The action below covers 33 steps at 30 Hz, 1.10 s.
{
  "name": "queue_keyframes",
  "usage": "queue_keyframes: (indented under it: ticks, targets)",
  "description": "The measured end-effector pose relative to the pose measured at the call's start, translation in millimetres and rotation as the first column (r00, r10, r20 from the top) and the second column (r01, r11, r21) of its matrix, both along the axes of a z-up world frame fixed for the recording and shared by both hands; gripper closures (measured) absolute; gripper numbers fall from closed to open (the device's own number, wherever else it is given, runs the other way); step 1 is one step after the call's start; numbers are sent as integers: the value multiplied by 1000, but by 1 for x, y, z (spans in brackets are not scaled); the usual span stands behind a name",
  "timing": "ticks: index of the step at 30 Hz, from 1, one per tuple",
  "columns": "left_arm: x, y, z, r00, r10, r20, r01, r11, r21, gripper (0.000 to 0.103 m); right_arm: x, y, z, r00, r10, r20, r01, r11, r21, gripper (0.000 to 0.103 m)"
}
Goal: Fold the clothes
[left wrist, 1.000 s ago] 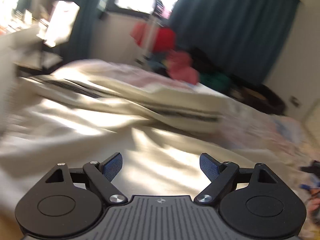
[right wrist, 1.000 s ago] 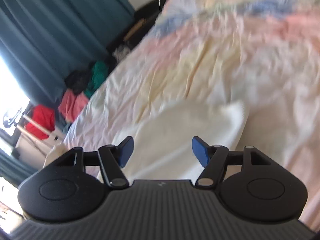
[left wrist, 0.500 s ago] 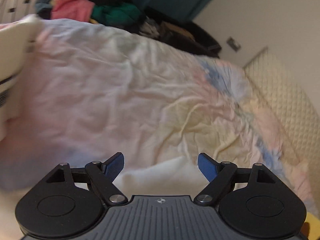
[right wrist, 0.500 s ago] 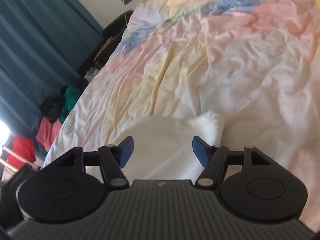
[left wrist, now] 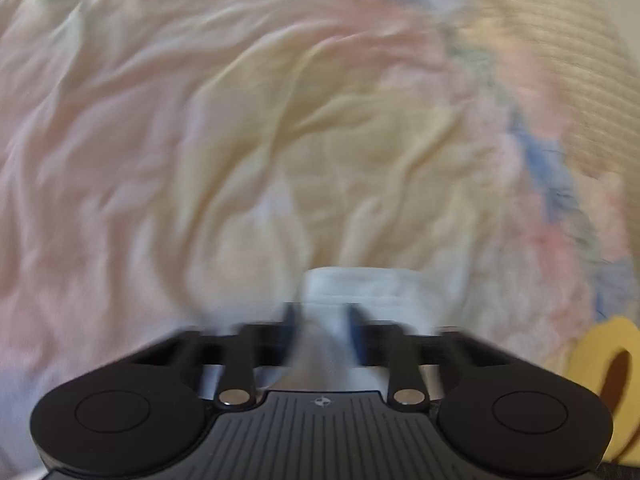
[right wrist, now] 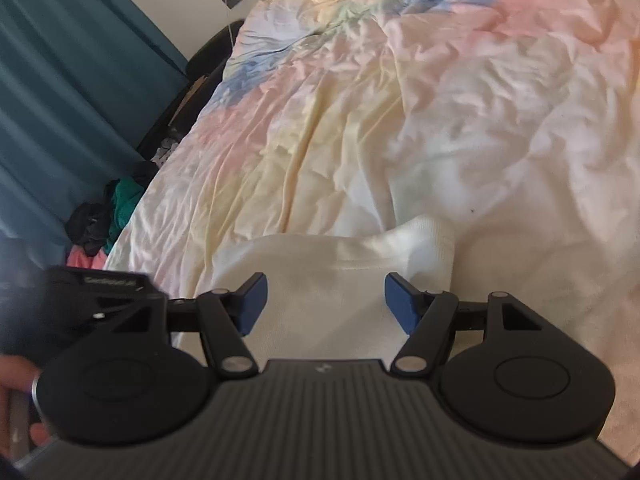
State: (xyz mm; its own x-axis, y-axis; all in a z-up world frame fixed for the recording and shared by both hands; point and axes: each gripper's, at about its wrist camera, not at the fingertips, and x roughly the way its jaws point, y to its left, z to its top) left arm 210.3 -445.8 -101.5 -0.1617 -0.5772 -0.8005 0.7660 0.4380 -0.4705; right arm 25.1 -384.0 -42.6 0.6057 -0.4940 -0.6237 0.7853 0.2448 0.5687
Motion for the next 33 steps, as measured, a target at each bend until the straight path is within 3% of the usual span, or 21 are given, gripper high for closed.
queue_keyframes:
  ticks: [2,4,6,9,12,16,20,22,26,28,33]
  targets:
    - [-17,4,20,988,-69,137,92,982,-166,103,-2,3,1,1000,-7,9,7,1000,-5,35]
    - [-32,8,33,966,-71,247,144,946,-290,103,-3,5,3,1000,-4,14,5,1000,-15,35]
    - [-42,2,29,935,-18,353,129,948,-293,103,-3,6,4,1000,3,15,-2,1000,-23,35]
    - [-50,-14,5,888,6,459,83,981,-174,101,-1,8,4,1000,9,6,-9,1000,-29,35]
    - [-44,-11,-13,861,44,507,17,993,-115,96,1,8,2,1000,13,-8,-13,999,-37,35]
    - [-38,26,-2,846,144,513,-71,985,-160,87,8,10,0,999,28,-28,-30,998,-60,35]
    - [-33,68,16,821,251,513,-169,965,-202,66,16,16,3,998,50,-36,-54,992,-114,35]
    - [-35,98,35,788,329,520,-244,943,-227,65,17,29,13,998,57,-26,-61,976,-209,35]
    - [-55,164,68,704,459,541,-361,888,-283,45,24,61,33,984,175,-24,-171,907,-384,35]
    - [-74,200,81,663,499,558,-405,866,-293,41,24,75,39,972,233,-30,-222,870,-440,35]
    - [-137,287,98,503,546,670,-501,816,-289,33,25,98,49,926,375,-40,-343,791,-507,35]
